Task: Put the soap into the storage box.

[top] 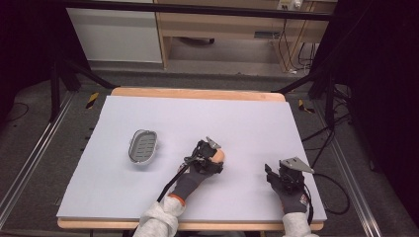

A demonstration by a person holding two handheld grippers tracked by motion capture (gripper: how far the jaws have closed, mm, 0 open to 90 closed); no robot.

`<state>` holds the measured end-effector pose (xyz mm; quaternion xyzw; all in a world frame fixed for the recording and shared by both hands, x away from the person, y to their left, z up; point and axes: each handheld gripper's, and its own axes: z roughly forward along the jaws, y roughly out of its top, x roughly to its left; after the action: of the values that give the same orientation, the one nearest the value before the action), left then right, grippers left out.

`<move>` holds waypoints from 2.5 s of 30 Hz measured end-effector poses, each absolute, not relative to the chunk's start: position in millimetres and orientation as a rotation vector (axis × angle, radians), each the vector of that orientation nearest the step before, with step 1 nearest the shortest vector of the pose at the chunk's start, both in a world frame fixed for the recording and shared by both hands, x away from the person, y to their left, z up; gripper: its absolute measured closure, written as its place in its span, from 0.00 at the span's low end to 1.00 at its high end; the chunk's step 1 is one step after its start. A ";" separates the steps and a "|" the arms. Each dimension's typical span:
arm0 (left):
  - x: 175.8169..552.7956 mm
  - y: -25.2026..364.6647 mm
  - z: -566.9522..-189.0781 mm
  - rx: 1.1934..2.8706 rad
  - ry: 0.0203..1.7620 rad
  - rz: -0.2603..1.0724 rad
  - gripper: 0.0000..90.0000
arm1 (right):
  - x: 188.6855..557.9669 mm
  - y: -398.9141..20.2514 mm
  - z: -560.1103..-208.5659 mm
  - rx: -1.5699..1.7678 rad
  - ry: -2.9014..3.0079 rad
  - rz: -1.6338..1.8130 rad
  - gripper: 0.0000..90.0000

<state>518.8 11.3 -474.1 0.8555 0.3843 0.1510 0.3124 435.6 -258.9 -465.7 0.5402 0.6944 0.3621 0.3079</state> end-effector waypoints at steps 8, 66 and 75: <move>519.0 10.3 -473.4 2.256 1.025 0.400 0.35 | 435.9 -258.9 -466.3 1.431 1.839 0.959 0.48; 483.3 113.0 -391.4 2.083 1.008 0.503 0.35 | 435.6 -259.6 -466.9 1.436 1.834 0.952 0.50; 480.2 137.9 -385.5 2.042 1.032 0.516 0.35 | 435.3 -260.1 -466.7 1.436 1.831 0.951 0.50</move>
<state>480.2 137.9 -385.5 0.8026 0.4056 0.2029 0.3874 435.3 -260.1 -466.7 0.5432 0.6929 0.3598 0.3088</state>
